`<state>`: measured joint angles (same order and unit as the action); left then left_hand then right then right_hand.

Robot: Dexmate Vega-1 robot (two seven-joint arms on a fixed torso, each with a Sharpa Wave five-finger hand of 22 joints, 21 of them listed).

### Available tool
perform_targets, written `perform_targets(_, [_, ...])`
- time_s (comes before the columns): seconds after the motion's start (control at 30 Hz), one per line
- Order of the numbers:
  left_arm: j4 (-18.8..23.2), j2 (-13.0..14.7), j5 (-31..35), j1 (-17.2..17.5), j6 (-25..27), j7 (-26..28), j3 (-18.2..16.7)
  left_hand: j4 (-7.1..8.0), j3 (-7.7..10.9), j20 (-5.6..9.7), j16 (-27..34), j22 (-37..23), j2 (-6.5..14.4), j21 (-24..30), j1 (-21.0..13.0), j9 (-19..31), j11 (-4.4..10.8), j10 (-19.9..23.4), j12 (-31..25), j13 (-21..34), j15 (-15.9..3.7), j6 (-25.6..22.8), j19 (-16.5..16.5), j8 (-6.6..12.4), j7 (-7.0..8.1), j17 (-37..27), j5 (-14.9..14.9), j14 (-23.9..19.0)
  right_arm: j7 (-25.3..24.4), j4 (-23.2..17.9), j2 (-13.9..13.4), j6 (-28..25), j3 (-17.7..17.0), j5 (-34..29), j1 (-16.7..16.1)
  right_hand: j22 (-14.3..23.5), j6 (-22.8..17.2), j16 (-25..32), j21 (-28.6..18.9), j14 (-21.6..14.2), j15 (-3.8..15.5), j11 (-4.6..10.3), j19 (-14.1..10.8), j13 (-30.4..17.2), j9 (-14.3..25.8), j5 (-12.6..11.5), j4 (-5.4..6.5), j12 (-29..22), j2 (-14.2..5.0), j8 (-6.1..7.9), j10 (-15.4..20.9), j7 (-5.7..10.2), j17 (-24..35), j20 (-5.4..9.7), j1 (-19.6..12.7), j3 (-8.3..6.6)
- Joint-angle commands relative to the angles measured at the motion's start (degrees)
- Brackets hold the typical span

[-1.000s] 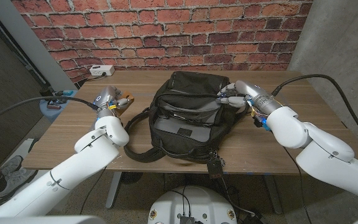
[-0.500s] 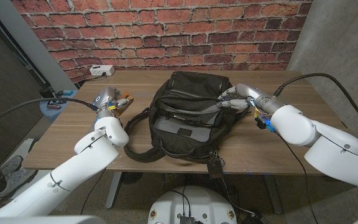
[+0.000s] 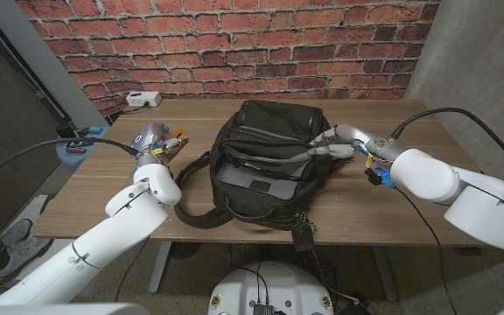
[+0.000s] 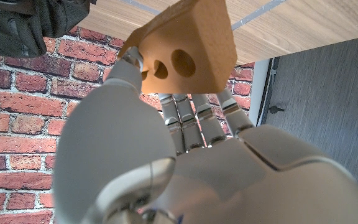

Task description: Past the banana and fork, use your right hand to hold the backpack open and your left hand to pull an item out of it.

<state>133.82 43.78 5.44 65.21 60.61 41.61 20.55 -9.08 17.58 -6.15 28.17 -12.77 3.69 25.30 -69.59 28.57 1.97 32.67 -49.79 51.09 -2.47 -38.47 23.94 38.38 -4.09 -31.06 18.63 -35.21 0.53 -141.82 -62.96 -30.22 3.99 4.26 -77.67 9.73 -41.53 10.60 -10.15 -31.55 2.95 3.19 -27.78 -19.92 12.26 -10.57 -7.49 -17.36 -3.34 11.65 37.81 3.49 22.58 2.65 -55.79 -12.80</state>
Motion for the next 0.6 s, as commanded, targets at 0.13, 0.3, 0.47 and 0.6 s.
perform_targets(0.13, [-1.29, -0.91, 0.66, -0.59, 0.1, 0.06, 0.0, -0.02, 0.08, 0.23, -0.19, -0.09, 2.02, 0.27, -1.72, 0.03, 0.75, 0.77, -0.29, 0.18, -0.26, -0.54, 0.0, 0.42, 0.19, -0.22, 0.29, -0.54, 3.12, 6.79, -0.1, 11.43, -5.62, 8.93, -3.46, 0.15, 0.48, 0.47, -0.29, 0.23, 5.1, -0.07, 0.5, -0.12, 0.17, -0.3, -0.22, 0.18, -0.34, -0.21, -0.4, -0.18, 0.19, 0.26, 0.1, 0.11])
perform_targets(0.3, [-1.31, -1.3, 0.77, -0.63, 1.04, 0.17, -0.16, -0.02, 0.12, 0.28, -0.28, -0.07, 2.06, 0.33, -1.74, -0.07, 0.59, 0.97, -0.26, 0.08, -0.28, -0.52, 0.0, 0.5, 0.25, -0.22, 0.3, -0.59, 4.19, 7.2, -1.04, 11.01, -7.18, 10.05, -3.97, 0.15, 0.95, 0.59, -0.32, 0.43, 4.95, -0.19, 0.75, -0.06, 0.18, -0.28, -0.34, 0.45, -0.34, -0.32, -0.8, -0.31, 0.13, 0.22, 0.03, 0.15])
perform_targets(0.47, [-1.28, -1.18, 0.8, -0.69, 1.22, -0.01, -0.25, -0.05, 0.13, 0.29, -0.34, -0.05, 2.02, 0.38, -1.77, -0.16, 0.78, 1.0, -0.29, 0.18, -0.28, -0.56, -0.03, 0.58, 0.12, -0.22, 0.31, -0.64, 5.38, 7.03, -1.21, 10.19, -10.08, 11.32, -5.6, 0.15, 1.4, 0.7, -0.33, 0.63, 4.75, -0.29, 0.99, -0.03, 0.19, -0.25, -0.39, 0.66, -0.34, -0.42, -1.11, -0.36, 0.09, 0.25, 0.06, 0.22])
perform_targets(0.6, [-1.55, -1.36, 0.67, -0.99, 1.26, -0.19, -0.17, -0.05, 0.13, 0.27, -0.37, -0.04, 2.03, 0.42, -1.78, -0.24, 0.77, 0.96, -0.28, 0.24, -0.3, -0.48, -0.04, 0.6, 0.17, -0.27, 0.31, -0.65, 5.91, 7.25, -0.8, 10.82, -11.17, 11.35, -6.27, 0.16, 2.97, 0.63, -0.31, 1.82, 4.13, -0.8, 1.7, 0.03, 0.22, -0.21, -0.28, 1.33, -0.25, -0.78, -2.29, -0.88, -0.04, 0.01, 0.52, 0.52])
